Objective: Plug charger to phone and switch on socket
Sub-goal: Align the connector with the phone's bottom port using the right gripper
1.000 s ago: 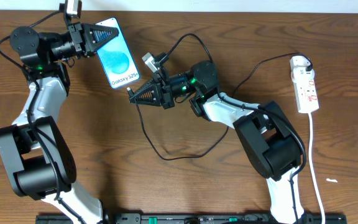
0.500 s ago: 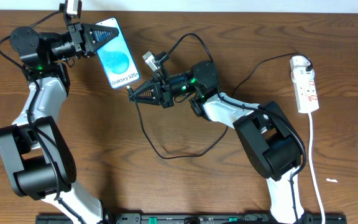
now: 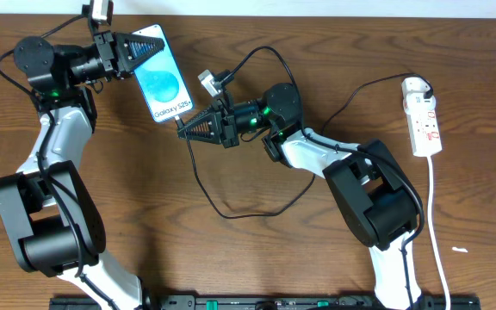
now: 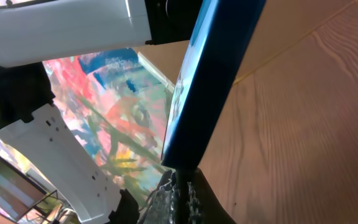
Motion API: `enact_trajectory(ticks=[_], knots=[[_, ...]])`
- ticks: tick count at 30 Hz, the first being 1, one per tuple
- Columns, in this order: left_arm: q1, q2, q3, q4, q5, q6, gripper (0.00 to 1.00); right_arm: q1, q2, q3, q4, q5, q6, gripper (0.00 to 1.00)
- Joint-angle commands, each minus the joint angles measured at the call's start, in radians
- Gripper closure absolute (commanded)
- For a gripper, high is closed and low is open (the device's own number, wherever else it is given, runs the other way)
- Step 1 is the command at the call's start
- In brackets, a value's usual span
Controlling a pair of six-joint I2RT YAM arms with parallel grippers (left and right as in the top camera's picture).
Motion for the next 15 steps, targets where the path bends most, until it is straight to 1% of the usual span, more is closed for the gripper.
enact_trajectory(ticks=[1,15], knots=[[0.002,-0.018,-0.001,0.005,0.005,0.030,0.93,0.003,0.000,0.012,0.000,0.020,-0.015,0.99],[0.002,-0.018,-0.001,0.005,0.005,0.040,0.93,0.003,0.000,0.012,0.000,0.013,-0.015,0.99]])
